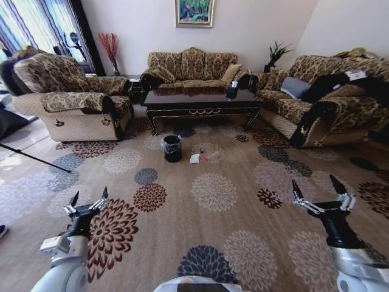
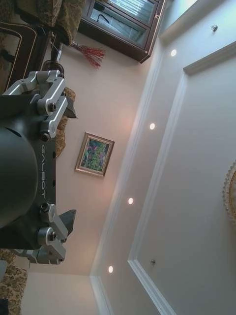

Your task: Move to the front of the table and pick up the trash from the floor, then place it into the trash bin.

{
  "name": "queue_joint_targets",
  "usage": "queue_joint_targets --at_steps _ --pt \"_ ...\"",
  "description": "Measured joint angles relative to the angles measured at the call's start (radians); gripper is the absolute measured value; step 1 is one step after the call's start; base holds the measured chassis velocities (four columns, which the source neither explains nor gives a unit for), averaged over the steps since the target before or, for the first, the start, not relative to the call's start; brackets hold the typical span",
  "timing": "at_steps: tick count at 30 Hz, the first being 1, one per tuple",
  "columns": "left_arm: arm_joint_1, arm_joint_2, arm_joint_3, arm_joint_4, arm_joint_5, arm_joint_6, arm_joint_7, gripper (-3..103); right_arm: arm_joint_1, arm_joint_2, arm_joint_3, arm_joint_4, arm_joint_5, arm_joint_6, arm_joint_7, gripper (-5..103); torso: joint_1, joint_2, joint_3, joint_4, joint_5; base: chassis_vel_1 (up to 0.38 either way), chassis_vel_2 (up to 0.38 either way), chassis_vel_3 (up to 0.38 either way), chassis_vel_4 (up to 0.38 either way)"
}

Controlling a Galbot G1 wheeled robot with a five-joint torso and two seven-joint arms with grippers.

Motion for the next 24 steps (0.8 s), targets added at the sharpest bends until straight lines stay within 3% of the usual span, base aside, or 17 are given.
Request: queue_joint_targets --at_steps 10,24 --pt "0.014 -0.003 -0.010 -0.030 -0.003 0.000 0.000 100 -0.002 0.002 0.012 0.009 -0.040 -0.003 0.032 100 -0.013 -0.037 -0.024 0.0000 0.0000 0.000 0.000 0.000 0.000" --pt "0.045 -0.013 -0.018 -0.066 -0.006 -0.003 -0.002 100 -0.011 0.009 0.002 0.027 -0.025 0.004 0.049 100 -0.031 -0.094 -0.063 0.0000 0.0000 0.000 0.000 0.000 0.000"
